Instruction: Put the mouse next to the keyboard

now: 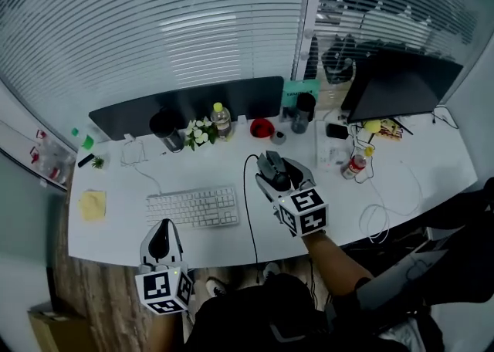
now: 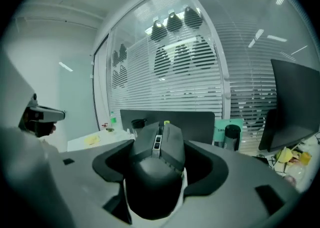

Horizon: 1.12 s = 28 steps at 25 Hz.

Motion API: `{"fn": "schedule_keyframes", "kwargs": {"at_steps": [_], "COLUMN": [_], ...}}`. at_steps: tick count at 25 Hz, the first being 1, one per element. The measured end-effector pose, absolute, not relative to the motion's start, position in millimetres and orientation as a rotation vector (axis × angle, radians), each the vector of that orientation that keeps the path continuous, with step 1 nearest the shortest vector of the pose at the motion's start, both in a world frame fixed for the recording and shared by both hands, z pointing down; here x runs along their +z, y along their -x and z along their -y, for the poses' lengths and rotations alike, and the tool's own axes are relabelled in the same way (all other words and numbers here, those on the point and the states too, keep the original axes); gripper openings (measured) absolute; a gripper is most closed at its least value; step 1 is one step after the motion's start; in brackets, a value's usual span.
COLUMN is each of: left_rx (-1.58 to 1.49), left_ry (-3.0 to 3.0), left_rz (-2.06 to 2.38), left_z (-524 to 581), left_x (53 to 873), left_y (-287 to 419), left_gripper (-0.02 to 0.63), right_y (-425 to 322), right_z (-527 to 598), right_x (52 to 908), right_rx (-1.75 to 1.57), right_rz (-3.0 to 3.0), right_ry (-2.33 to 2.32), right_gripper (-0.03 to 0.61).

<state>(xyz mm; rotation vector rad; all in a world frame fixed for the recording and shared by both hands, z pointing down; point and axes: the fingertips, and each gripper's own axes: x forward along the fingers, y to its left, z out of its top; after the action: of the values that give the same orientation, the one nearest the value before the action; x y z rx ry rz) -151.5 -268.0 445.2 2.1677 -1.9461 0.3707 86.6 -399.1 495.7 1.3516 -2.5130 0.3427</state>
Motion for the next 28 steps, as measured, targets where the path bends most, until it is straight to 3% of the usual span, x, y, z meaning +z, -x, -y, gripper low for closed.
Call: {"fn": "schedule_keyframes", "kwargs": {"at_steps": [16, 28], "left_rx": [0.456, 0.476], "left_ry": [-2.003, -1.936], "left_rz": [1.971, 2.000], "left_z": [252.9, 252.3], "left_x": [482.5, 489.2], "left_y": [151.3, 157.1], "left_gripper": [0.031, 0.031], "right_y": [-100.0, -106.7], "right_z": [420.0, 425.4], "right_x": [671.2, 746.2], "right_rx": [0.553, 0.638], "right_rz": [2.230, 2.093], "right_ry": [-1.247, -1.209], "right_gripper": [0.302, 0.302]}}
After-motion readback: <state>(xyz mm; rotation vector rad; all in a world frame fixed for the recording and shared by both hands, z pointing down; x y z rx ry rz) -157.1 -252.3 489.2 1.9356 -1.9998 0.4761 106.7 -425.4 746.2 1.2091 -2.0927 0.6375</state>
